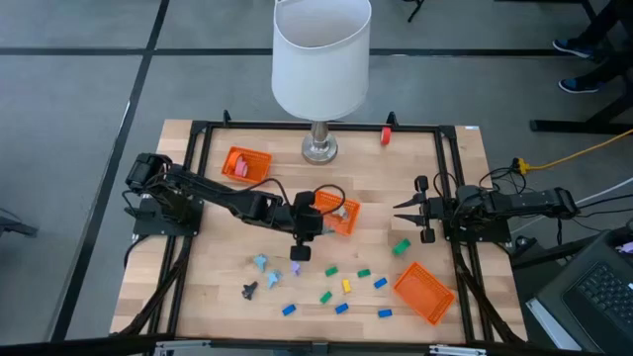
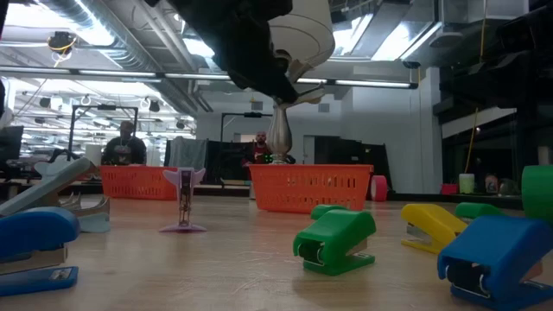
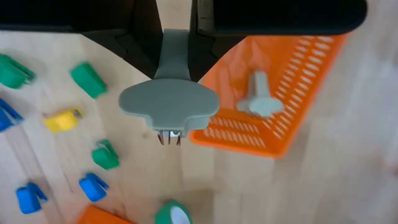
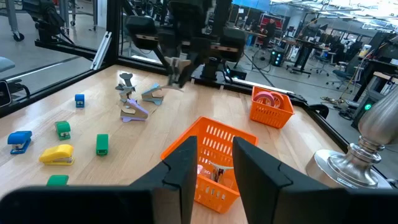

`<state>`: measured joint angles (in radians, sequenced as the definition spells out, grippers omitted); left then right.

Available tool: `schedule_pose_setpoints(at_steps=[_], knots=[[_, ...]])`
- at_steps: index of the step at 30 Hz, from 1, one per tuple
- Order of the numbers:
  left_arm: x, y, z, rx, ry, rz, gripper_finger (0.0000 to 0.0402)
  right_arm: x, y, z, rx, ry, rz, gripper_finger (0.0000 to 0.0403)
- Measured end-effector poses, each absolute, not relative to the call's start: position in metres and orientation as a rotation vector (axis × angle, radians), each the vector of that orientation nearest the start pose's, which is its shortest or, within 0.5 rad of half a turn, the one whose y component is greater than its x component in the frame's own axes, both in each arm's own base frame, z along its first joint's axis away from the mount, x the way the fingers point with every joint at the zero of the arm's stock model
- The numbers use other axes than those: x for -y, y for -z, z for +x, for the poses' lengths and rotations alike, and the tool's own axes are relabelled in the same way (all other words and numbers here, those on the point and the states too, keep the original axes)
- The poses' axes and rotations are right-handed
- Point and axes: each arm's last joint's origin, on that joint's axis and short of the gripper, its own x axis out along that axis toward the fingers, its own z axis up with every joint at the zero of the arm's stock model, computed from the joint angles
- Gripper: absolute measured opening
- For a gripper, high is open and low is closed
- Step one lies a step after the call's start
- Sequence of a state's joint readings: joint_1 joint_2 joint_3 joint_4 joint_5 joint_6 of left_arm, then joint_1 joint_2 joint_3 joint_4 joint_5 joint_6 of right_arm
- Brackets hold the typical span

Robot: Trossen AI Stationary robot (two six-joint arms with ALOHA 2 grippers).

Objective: Pick and place Stapler, Stapler remover, tape
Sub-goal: Put the gray staple remover into the middle orange bin

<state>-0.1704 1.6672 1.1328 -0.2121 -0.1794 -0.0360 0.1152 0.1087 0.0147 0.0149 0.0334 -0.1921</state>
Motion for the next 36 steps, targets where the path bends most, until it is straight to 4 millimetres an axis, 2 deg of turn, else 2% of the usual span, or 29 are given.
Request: schedule_pose_setpoints(at_steps=[5,15,21,27,36], knots=[[0.045,-0.227,0.361,-0.689,0.0,0.146,0.0046,-0.011,-0.161,0.103,-0.071,-0.089,-0.198,0.0106],[0.024,-0.197,0.386,-0.647,-0.03,0.156,0.0047,-0.011,-0.161,0.103,-0.07,-0.089,-0.198,0.0106],[0.011,-0.176,0.396,-0.659,0.014,0.082,0.0047,-0.011,-0.161,0.103,-0.07,-0.089,-0.198,0.0106],[0.005,-0.155,0.402,-0.687,0.024,0.054,0.0047,-0.011,-0.161,0.103,-0.071,-0.089,-0.198,0.0106],[0.004,-0.15,0.403,-0.696,0.019,0.052,0.0049,-0.011,-0.161,0.103,-0.071,-0.089,-0.198,0.0106]])
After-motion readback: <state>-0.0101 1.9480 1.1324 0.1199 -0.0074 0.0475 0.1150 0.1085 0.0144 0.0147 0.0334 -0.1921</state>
